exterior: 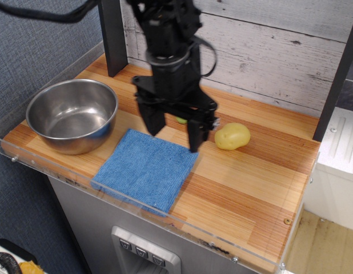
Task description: Move the cloth to the bottom right edge of the table
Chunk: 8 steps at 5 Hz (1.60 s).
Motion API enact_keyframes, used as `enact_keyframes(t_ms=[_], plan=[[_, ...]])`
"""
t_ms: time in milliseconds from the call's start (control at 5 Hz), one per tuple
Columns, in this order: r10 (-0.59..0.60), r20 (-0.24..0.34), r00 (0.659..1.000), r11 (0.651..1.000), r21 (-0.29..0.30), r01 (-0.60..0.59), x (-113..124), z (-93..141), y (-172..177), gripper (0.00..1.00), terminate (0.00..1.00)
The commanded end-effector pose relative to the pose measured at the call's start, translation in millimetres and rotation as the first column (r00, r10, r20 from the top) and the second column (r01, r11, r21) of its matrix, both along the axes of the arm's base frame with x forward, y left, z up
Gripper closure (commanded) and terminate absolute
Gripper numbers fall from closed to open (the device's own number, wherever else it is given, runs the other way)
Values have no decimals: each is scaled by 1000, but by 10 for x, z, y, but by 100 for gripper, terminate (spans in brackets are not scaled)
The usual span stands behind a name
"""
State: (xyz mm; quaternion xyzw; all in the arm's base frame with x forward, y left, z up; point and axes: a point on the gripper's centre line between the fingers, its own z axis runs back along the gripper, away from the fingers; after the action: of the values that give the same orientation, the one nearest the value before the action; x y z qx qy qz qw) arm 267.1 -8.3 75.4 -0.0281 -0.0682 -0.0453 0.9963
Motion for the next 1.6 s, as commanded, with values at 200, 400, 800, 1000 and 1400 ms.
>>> enact_keyframes(t_ms=[200, 400, 800, 1000, 1400], plan=[[5, 18, 1000, 998, 63, -6, -101, 48, 96, 0, 0], [-9, 6, 1000, 994, 109, 8, -88, -23, 101, 0, 0], [5, -29, 1000, 992, 124, -1, -90, -247, 348, 0, 0], [-5, -16, 1000, 998, 67, 6, -105, -346, 482, 0, 0], [-19, 0, 1000, 999, 44, 19, -153, -416, 513, 0, 0]])
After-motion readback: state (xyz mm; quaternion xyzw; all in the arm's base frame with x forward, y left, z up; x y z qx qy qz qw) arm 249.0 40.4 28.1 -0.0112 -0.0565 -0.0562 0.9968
